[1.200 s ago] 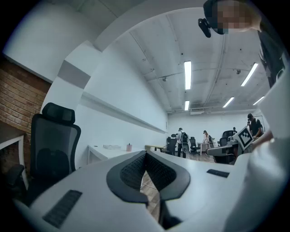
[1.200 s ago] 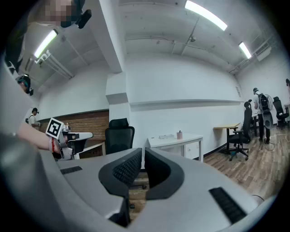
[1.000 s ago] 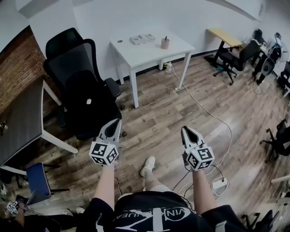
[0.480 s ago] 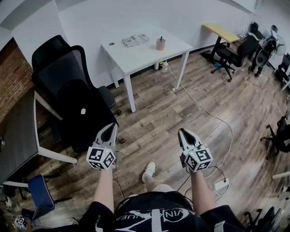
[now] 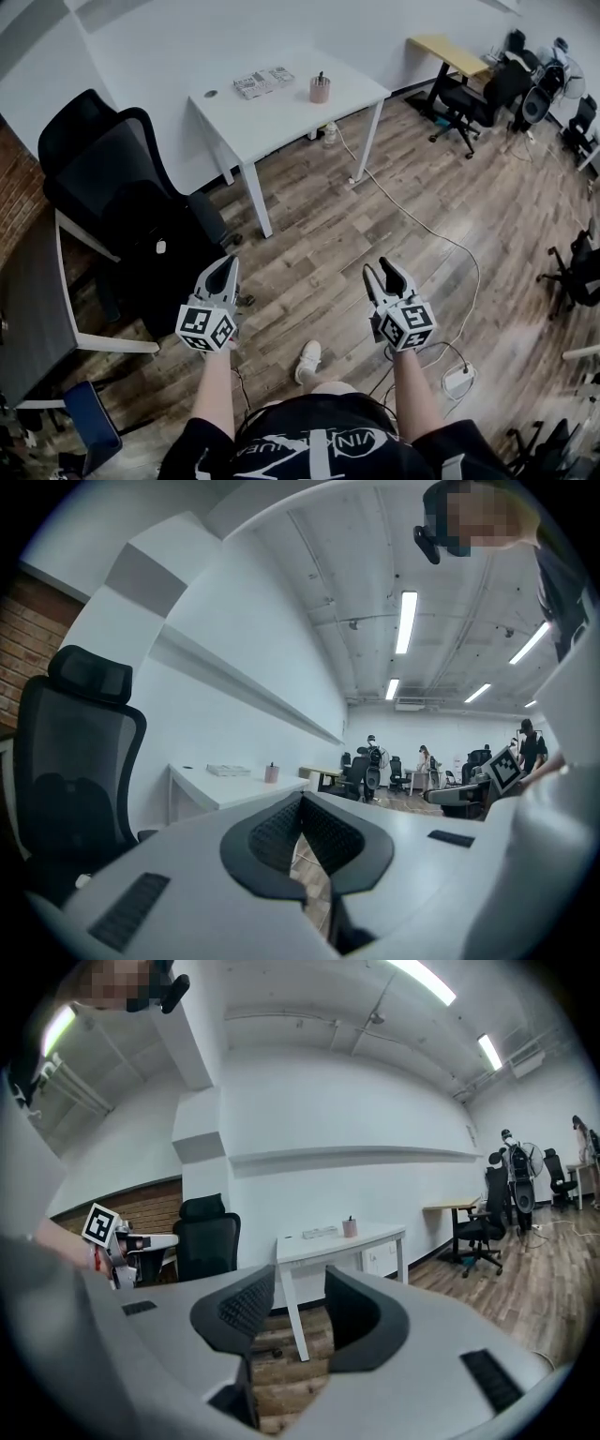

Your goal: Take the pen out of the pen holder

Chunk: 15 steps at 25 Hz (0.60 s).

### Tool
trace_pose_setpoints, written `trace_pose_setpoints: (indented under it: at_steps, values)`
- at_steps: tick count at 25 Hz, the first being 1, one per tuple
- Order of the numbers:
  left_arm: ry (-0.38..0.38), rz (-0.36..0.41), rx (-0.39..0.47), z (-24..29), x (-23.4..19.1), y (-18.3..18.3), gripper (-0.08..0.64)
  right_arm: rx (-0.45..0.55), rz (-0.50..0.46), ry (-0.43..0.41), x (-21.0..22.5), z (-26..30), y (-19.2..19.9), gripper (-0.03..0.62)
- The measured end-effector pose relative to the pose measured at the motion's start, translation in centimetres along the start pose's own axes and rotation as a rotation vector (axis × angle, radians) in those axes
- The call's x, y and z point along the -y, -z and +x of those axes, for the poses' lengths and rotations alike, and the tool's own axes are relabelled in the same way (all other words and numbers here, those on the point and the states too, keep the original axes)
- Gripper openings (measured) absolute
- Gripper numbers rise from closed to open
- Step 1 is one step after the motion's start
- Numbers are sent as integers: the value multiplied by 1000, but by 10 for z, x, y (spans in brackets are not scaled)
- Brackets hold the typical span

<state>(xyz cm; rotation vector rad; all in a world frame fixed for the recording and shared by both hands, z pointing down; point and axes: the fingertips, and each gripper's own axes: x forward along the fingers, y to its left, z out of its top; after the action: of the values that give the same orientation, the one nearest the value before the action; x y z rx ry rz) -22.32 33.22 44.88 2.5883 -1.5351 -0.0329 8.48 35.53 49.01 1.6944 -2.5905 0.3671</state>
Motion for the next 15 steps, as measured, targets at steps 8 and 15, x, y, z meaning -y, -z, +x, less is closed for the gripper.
trace_pose_setpoints:
  at_steps: [8,15]
  values:
    - [-5,16,-1,51,-33,-10,14,6,59,16,32,51,-4,204]
    - [10,25,10,105,-47,-19,14,16,63,23,62,83,-17,213]
